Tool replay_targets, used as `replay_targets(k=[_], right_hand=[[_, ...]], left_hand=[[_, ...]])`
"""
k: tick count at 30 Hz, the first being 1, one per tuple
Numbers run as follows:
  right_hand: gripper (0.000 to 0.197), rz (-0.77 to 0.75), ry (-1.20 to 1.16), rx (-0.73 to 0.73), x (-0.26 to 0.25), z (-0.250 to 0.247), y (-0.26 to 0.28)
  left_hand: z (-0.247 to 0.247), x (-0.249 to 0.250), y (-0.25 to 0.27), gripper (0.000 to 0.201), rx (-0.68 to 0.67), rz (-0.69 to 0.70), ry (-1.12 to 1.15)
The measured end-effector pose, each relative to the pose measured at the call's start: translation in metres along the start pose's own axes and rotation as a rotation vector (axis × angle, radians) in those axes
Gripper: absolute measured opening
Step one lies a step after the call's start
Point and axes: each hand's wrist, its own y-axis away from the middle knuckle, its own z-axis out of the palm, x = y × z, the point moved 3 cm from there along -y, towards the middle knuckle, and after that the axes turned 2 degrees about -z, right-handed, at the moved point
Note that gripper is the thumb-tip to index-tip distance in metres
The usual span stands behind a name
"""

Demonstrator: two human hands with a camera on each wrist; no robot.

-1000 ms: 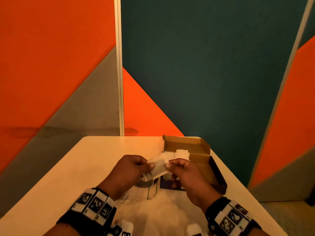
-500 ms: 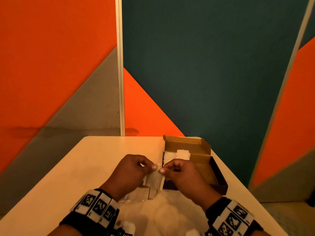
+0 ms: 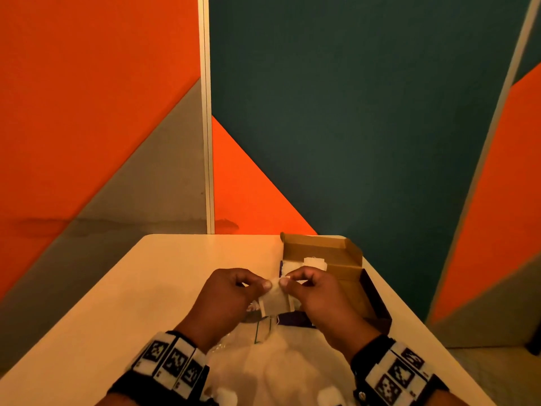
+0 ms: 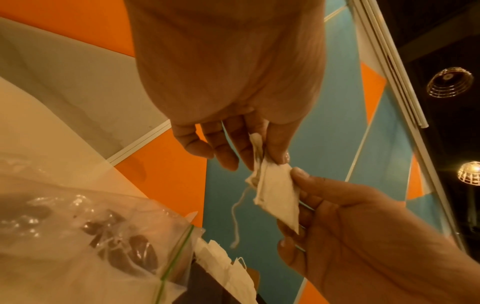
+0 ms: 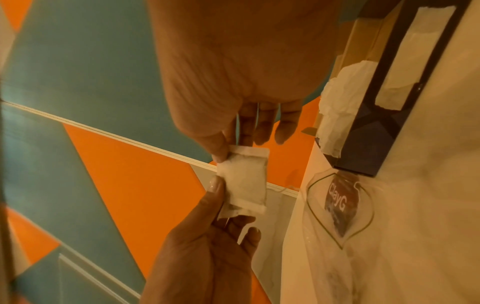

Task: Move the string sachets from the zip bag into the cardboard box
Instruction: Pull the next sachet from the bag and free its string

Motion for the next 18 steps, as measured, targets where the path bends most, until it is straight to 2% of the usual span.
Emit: replay_targets(k=[6,10,13,18], right_hand=[[0.012,-0.022,-0.067,-0.117,0.002,0.009,0.008],[0.018,-0.015,-0.072,0.037,0.003,-0.002,0.005],[0.004,-0.038,0.039,0.124,0.002,-0.014,0.004],[0.036,-0.113,0.217,0.007,0.007,-0.008,0.0]], left_hand=[[0.0,-0.009,-0.002,0.009,-0.015,0.004,0.012],[-0.006,-0.014,-0.002,0.007,-0.013,-0.006,0.048],[-0.012,-0.018,-0.004,0.017,-0.007,-0.008,0.099],[-0.012,-0.015,-0.006,0.034,-0.036,-0.019,0.122]])
